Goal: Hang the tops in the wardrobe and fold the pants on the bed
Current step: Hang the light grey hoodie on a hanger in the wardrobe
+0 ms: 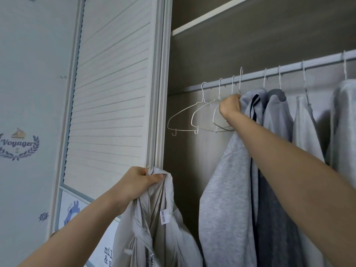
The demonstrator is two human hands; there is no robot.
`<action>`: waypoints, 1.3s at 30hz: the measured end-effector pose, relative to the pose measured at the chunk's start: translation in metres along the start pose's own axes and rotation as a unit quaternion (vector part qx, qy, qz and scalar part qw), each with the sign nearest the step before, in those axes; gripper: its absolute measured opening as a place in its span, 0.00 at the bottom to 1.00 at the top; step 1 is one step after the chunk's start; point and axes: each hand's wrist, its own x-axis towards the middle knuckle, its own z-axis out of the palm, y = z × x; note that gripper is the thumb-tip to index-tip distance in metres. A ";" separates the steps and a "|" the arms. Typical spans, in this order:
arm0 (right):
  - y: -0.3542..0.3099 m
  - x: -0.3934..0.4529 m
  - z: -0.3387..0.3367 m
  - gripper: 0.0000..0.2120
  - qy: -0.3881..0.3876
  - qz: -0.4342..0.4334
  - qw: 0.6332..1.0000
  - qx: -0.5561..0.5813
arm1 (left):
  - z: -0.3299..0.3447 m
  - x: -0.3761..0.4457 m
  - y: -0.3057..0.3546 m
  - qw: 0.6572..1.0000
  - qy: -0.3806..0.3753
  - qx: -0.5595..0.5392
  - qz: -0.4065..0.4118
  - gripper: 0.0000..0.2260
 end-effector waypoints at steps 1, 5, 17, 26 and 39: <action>-0.002 0.001 0.000 0.20 0.005 -0.012 1.000 0.000 | 0.000 -0.001 -0.001 1.000 -0.001 -0.001 -0.002 0.11; -0.018 -0.010 -0.004 0.20 0.009 -0.033 0.999 -0.001 | -0.004 -0.006 -0.007 1.000 -0.010 -0.014 -0.006 0.11; -0.028 -0.158 -0.055 0.06 -0.062 -0.166 0.980 0.089 | -0.019 -0.051 -0.041 1.000 0.021 0.003 0.001 0.09; 0.007 -0.300 -0.121 0.12 -0.178 -0.182 0.953 0.162 | -0.019 -0.079 -0.091 0.997 0.050 -0.014 -0.058 0.05; 0.101 -0.332 -0.205 0.20 -0.249 0.113 0.888 0.371 | -0.008 -0.088 -0.137 0.976 0.148 -0.003 -0.157 0.10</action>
